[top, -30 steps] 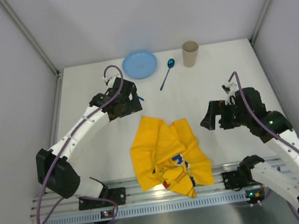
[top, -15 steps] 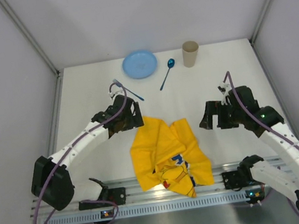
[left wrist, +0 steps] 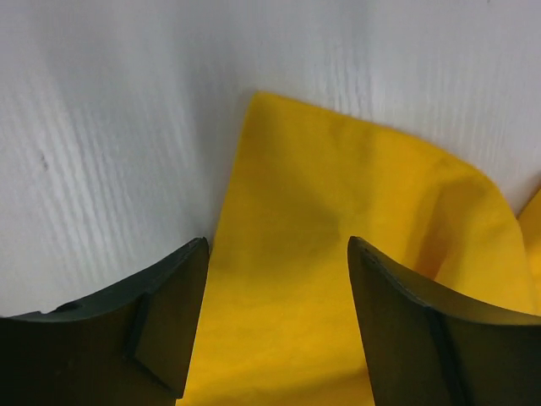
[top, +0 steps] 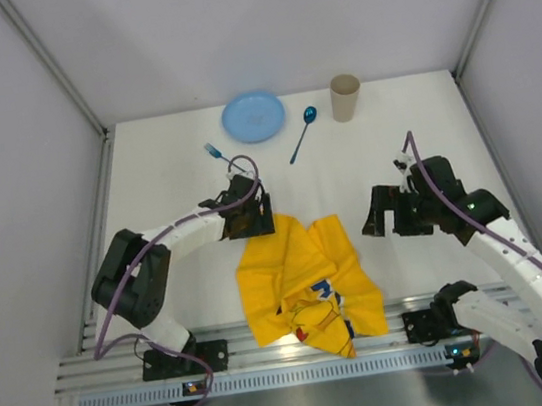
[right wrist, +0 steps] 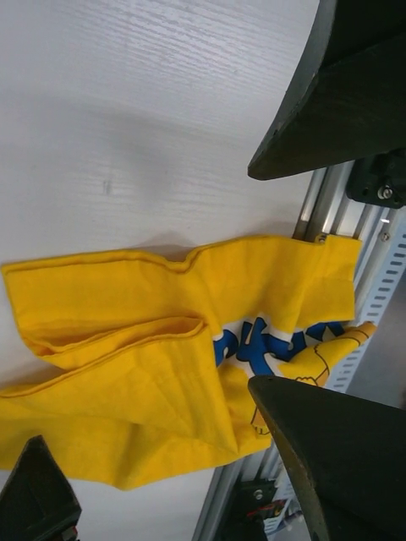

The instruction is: Set the dinner table for one person

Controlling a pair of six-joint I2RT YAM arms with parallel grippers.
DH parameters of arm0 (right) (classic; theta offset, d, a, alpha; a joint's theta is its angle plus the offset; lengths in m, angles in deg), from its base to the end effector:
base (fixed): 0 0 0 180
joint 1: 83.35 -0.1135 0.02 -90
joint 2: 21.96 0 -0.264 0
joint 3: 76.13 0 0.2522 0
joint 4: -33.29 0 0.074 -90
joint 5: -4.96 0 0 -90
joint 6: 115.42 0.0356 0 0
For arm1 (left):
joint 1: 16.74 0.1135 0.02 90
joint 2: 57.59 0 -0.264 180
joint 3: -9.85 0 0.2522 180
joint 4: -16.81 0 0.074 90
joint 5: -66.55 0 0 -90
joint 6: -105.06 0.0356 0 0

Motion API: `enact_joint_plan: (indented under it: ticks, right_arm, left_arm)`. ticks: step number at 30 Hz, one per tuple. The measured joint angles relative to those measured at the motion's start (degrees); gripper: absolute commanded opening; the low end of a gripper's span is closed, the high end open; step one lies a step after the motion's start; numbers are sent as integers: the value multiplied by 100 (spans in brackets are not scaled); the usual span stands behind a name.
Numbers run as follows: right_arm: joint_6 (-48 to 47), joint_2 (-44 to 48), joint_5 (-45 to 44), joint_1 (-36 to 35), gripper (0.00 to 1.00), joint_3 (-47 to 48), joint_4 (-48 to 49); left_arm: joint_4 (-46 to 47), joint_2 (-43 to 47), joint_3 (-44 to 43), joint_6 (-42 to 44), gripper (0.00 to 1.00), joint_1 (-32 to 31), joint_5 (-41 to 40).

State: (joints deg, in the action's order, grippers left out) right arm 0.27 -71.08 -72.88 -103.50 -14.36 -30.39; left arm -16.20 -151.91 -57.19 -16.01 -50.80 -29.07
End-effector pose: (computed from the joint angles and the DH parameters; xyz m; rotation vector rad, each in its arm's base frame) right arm 0.1492 0.0627 0.2837 0.0270 2.5323 0.5970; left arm 0.2656 -0.1754 0.1661 0.0345 2.6404 -0.2677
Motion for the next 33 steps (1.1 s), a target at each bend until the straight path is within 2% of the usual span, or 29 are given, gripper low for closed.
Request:
enact_joint_plan:
  ticks: [1,2,3,4,5,11,19,21,26,29,30,32,33]
  right_arm:
    - [-2,-26,-17,0,100,0,-26]
    - [-2,-61,-33,0,100,2,-55]
    - [-9,-109,-39,0,100,4,-72]
    - [-13,-164,-48,0,100,4,-72]
    - [-17,-214,-48,0,100,4,-68]
    - [-72,-835,291,0,100,-79,417]
    - [-63,-2924,748,-2,100,-260,1860]
    - [-39,-3436,822,-7,96,-256,2205]
    - [186,-4159,1266,-37,93,13,2920]
    - [315,-4356,1456,-105,81,55,3399]
    - [356,-4428,1504,-138,69,52,3552]
    - [437,-4583,1578,-201,56,55,3814]
    - [466,-4708,1674,-234,40,66,3936]
  left_arm:
    - [179,-72,-57,-4,55,4,83]
    - [293,-184,-111,0,44,9,131]
    - [345,-282,-162,50,22,17,155]
    - [452,-352,-208,42,9,28,236]
    - [531,-457,-251,59,1,42,326]
    - [704,-555,-310,122,0,76,566]
    - [262,-417,-302,367,0,98,610]
    - [87,-356,-284,426,0,105,625]
    - [-256,-164,-243,490,0,105,671]
    - [-376,-61,-236,511,0,105,732]
    - [-402,-46,-236,518,0,105,750]
    - [-476,-31,-234,544,0,105,778]
    - [-507,-28,-234,555,0,105,778]
